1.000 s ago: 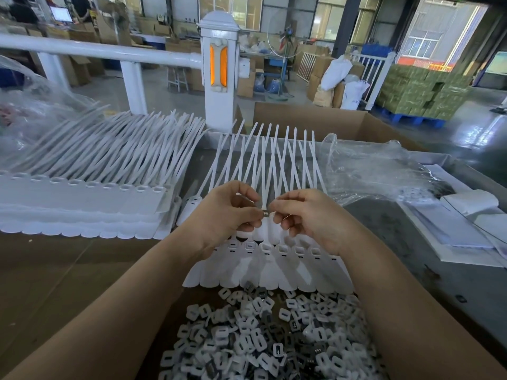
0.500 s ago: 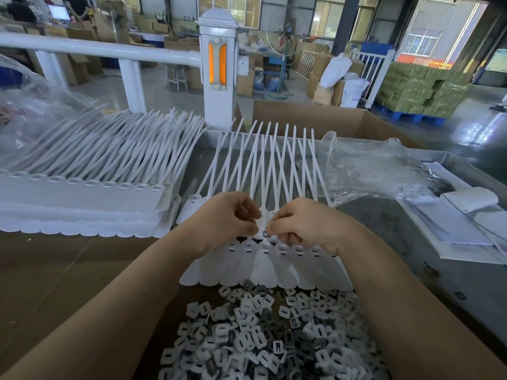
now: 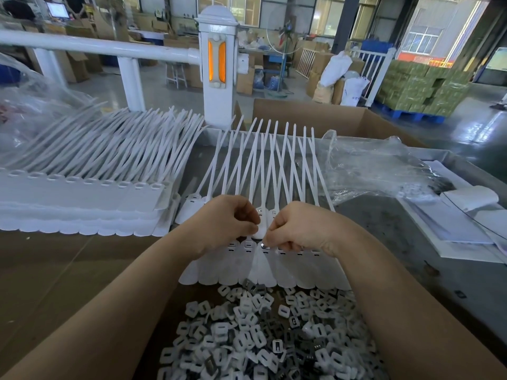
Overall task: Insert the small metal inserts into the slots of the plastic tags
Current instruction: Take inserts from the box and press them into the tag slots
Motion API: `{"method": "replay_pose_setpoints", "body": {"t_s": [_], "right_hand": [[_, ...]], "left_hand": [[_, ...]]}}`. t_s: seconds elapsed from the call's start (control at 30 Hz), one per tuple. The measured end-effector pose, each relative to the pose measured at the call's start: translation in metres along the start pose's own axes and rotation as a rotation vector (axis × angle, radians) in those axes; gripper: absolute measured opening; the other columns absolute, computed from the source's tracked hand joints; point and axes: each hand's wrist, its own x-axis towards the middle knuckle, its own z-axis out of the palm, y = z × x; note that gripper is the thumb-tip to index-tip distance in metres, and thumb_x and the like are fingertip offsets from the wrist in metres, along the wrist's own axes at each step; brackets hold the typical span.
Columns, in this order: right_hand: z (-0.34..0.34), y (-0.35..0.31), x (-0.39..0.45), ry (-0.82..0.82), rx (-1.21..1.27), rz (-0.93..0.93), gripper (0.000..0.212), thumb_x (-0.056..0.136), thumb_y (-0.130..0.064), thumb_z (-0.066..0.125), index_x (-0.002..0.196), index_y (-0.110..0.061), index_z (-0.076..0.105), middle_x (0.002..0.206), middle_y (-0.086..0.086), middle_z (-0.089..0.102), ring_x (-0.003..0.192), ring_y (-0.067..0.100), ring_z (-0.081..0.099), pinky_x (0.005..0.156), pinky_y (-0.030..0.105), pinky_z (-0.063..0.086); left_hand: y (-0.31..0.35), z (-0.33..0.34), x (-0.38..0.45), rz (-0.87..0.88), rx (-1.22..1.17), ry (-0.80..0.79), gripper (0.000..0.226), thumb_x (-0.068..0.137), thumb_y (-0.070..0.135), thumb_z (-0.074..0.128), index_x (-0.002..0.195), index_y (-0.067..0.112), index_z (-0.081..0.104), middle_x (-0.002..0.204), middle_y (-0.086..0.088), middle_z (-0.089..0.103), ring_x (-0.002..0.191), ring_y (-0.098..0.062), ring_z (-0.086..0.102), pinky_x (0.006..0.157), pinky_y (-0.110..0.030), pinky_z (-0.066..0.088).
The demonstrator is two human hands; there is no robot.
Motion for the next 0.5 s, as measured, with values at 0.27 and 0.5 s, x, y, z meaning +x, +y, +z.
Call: {"method": "replay_pose_setpoints", "body": {"t_s": [0.27, 0.5], "right_hand": [[0.001, 0.002, 0.002, -0.017, 0.036, 0.012, 0.012, 0.084, -0.021, 0.076, 0.083, -0.009, 0.073, 0.054, -0.005, 0.064, 0.040, 0.006, 0.045, 0.037, 0.015, 0.032], [-0.002, 0.008, 0.001, 0.023, 0.199, 0.039, 0.012, 0.090, -0.017, 0.068, 0.086, -0.006, 0.067, 0.055, -0.002, 0.064, 0.044, 0.009, 0.045, 0.042, 0.023, 0.030]], "left_hand": [[-0.002, -0.001, 0.000, 0.004, 0.007, -0.005, 0.013, 0.087, 0.013, 0.072, 0.087, 0.026, 0.069, 0.074, 0.010, 0.071, 0.066, -0.002, 0.067, 0.064, -0.018, 0.050], [0.014, -0.013, -0.008, 0.174, 0.058, -0.150, 0.009, 0.080, 0.015, 0.079, 0.080, 0.024, 0.074, 0.070, 0.007, 0.070, 0.057, 0.002, 0.059, 0.054, -0.011, 0.045]]}}
